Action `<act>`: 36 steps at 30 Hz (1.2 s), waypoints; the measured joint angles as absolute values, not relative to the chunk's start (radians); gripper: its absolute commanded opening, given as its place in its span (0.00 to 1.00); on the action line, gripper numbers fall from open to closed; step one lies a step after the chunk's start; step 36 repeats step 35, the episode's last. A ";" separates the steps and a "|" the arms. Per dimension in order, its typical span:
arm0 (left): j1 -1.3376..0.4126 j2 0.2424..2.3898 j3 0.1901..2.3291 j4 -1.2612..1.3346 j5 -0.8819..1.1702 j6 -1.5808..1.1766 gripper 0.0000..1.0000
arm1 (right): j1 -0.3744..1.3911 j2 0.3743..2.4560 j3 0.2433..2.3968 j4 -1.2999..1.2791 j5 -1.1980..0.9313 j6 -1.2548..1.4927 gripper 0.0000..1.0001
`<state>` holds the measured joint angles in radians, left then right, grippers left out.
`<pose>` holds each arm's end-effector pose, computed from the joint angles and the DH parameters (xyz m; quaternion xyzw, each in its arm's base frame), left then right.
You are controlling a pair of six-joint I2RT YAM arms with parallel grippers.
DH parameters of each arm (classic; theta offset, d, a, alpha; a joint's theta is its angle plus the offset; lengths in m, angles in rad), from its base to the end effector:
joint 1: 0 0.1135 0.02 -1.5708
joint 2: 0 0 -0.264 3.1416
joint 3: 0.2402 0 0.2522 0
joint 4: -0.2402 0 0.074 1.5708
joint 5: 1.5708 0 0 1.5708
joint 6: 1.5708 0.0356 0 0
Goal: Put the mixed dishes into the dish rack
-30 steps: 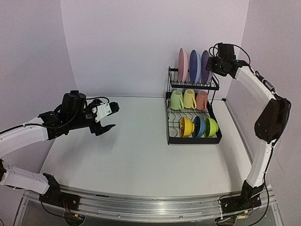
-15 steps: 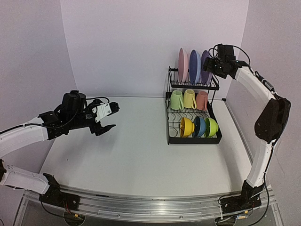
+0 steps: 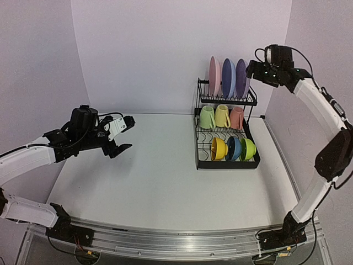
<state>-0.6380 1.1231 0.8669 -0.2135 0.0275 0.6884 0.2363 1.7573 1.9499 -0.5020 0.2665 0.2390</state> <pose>0.2047 -0.1530 0.2978 0.5303 0.6671 0.0015 0.5232 0.3921 0.0848 0.4457 0.0794 0.8003 0.0333 0.5933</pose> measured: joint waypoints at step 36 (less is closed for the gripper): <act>-0.207 0.792 0.341 0.102 -0.110 -0.154 0.97 | 0.207 0.542 0.201 -0.185 0.315 0.062 0.98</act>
